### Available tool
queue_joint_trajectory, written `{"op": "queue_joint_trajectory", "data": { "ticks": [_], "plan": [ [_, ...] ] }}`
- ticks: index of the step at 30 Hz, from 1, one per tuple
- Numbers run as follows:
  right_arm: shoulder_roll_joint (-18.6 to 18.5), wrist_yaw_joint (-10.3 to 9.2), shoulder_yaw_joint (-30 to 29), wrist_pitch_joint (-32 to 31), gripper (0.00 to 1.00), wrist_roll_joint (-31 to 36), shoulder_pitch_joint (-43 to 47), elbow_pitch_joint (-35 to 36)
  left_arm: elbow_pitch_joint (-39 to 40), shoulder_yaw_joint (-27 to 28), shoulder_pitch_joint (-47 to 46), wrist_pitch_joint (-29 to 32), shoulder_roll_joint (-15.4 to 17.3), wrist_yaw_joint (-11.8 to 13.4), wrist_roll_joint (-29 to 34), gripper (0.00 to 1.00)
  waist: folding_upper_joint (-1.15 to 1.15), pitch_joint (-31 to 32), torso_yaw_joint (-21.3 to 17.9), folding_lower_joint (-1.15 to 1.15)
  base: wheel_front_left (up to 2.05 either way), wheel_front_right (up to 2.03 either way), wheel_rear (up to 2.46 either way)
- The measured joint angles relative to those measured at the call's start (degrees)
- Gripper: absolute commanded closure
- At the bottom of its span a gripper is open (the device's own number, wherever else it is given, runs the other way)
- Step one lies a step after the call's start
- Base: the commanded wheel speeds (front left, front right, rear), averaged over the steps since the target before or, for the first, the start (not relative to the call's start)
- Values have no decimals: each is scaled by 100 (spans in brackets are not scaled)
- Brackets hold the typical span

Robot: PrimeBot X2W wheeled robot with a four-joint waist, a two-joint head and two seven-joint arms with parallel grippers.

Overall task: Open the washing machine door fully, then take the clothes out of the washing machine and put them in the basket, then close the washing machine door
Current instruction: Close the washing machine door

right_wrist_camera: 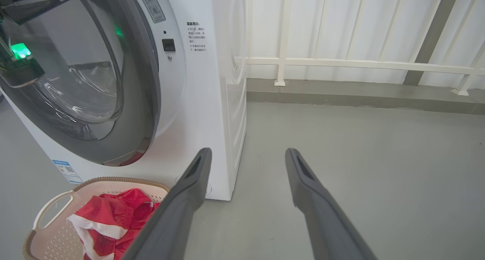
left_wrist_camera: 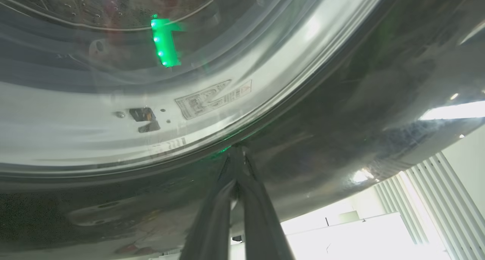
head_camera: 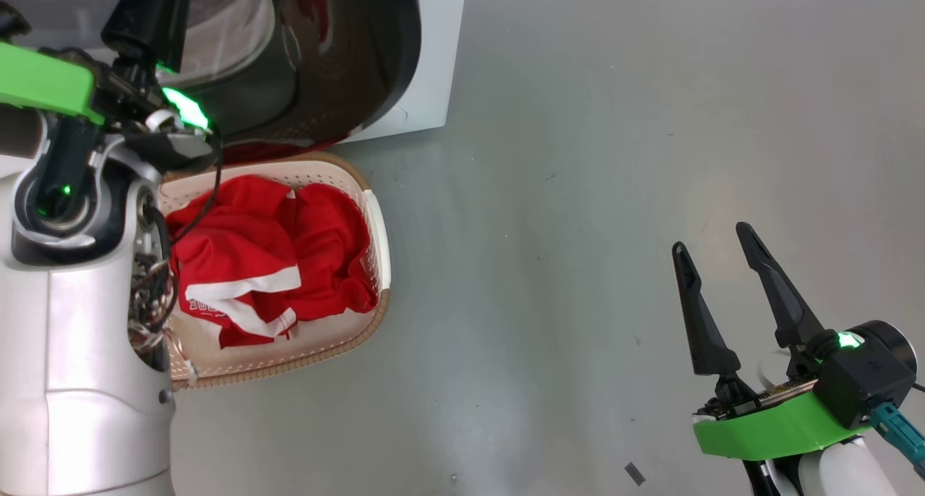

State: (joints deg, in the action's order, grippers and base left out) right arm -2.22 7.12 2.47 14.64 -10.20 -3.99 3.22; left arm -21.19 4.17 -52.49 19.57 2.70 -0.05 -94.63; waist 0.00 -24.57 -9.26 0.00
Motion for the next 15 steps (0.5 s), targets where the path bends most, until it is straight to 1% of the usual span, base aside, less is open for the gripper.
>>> {"op": "queue_joint_trajectory", "data": {
  "ticks": [9,12,15],
  "plan": [
    [0,0,2,-1,0,-1,0,-27,-182,-4,-78,2,1,-144,37,100,0,10,-24,0,0,0,0],
    [0,0,2,-1,0,-1,0,-34,-180,-8,-68,9,0,-157,37,100,0,48,-4,0,0,0,0],
    [0,0,2,-1,0,-34,0,-41,-59,-15,32,9,4,-249,56,100,0,102,22,0,0,0,0]
  ]
}}
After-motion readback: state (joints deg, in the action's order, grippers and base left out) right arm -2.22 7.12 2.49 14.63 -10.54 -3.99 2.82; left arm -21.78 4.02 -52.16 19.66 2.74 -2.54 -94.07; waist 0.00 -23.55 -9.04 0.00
